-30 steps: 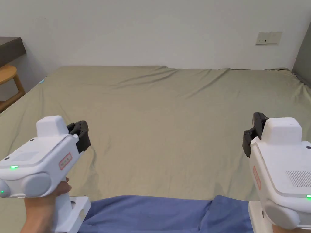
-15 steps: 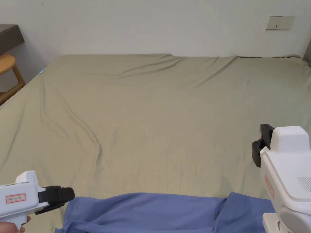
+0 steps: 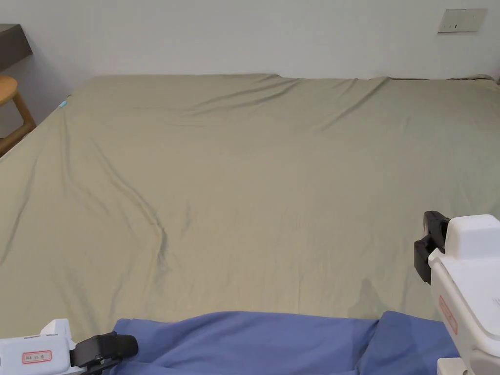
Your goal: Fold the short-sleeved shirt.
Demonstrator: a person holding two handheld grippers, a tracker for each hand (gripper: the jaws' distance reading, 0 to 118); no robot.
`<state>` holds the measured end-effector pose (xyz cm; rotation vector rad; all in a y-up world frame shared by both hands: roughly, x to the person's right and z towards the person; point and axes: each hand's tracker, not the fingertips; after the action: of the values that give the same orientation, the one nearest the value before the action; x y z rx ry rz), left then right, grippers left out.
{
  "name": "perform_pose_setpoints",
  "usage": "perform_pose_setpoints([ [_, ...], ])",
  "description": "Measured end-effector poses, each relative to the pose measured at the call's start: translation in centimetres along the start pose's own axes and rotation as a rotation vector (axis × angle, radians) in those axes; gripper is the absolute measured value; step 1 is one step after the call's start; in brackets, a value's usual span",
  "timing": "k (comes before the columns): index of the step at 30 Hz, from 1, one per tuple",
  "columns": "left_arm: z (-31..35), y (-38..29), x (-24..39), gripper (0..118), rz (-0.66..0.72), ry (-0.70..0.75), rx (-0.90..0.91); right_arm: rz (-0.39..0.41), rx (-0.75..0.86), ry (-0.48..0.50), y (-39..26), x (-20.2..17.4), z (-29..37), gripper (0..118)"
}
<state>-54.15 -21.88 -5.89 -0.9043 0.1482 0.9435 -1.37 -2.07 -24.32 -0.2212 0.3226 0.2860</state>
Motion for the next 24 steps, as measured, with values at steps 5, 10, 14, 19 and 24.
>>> perform_pose_setpoints([
  [5,-1.8,0.9,-0.3,81,-0.033,-0.019,-0.023,-0.022,-0.015,0.001,-0.5,0.4,-0.3,1],
  [10,-3.1,0.9,1.0,43,-0.128,0.041,-0.035,-0.037,-0.027,-0.005,-1.0,1.1,-0.2,1],
  [14,-3.8,0.0,2.8,11,-0.143,0.074,-0.038,-0.050,-0.028,-0.013,-1.0,1.7,0.2,1],
  [19,0.6,-0.9,7.1,9,-0.226,0.092,-0.013,-0.059,-0.008,-0.010,-0.3,2.4,0.5,1],
  [24,4.3,0.3,7.6,9,-0.235,0.122,0.036,-0.074,0.029,0.004,0.4,2.6,1.2,1],
])
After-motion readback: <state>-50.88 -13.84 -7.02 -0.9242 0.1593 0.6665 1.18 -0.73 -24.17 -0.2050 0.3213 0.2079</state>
